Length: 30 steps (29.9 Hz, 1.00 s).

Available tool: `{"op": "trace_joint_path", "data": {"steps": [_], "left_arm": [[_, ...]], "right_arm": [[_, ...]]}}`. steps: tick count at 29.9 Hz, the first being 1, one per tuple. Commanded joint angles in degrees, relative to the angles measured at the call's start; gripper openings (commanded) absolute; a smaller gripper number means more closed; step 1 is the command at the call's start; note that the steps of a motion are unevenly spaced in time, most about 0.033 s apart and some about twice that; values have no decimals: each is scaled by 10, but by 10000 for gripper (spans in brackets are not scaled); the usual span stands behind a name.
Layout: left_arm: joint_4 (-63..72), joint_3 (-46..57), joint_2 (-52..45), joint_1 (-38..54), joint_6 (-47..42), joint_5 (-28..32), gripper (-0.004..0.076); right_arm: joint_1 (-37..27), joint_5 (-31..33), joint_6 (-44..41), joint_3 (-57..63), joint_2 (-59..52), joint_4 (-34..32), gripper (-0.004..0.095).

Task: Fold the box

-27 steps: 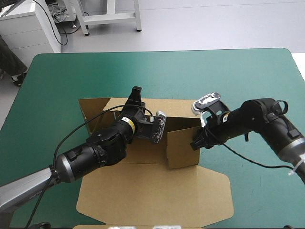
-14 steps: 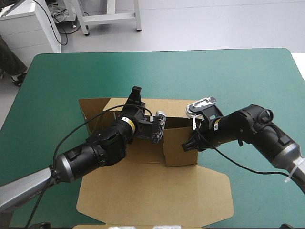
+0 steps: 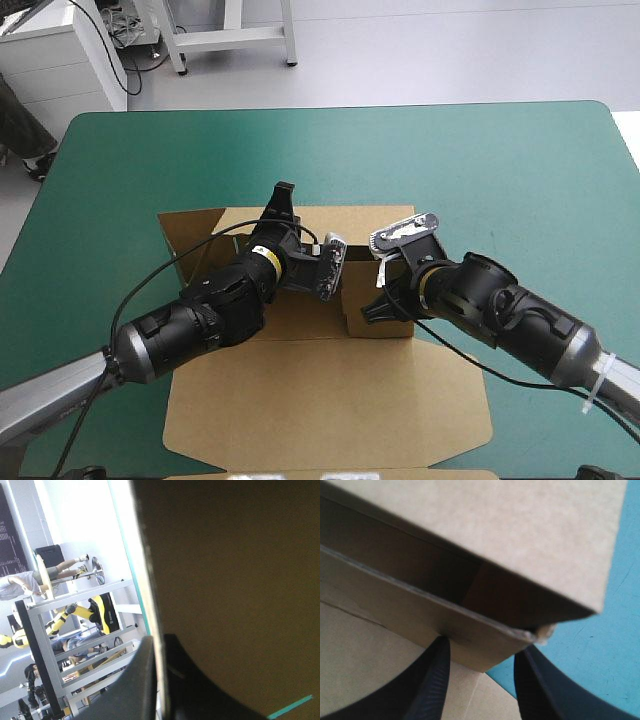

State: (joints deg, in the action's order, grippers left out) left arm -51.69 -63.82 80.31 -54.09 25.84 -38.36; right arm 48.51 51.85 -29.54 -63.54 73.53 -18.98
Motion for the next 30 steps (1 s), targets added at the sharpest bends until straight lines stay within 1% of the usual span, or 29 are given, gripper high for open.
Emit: {"op": "trace_joint_path", "data": {"steps": [1,4,8,11,14,17,20,22,24,30], "left_arm": [[67,-7,-15,-4,34,-23,-8],[72,-7,-15,-4,36,-22,-8],[71,-7,-15,-4,35,-23,-8],[71,-7,-15,-4,35,-23,-8],[71,-7,-15,-4,35,-21,-8],[71,-7,-15,-4,35,-21,-8],[71,-7,-15,-4,35,-21,-8],[71,-7,-15,-4,35,-21,-8],[71,-7,-15,-4,35,-21,-8],[72,-7,-15,-4,35,-21,-8]], "right_arm": [[8,-62,-60,-16,-13,-75,376],[8,-93,-68,-5,-13,-79,376],[8,-156,-78,35,-13,-80,376],[7,-179,-83,61,-13,-102,377],[7,-183,-85,65,-13,-104,402],[7,-186,-82,65,-13,-92,470],[7,-209,-80,65,-13,-95,516],[7,-231,-82,65,-13,-104,518],[7,-239,-83,65,-13,-110,518],[7,-237,-133,66,-13,-186,518]]}}
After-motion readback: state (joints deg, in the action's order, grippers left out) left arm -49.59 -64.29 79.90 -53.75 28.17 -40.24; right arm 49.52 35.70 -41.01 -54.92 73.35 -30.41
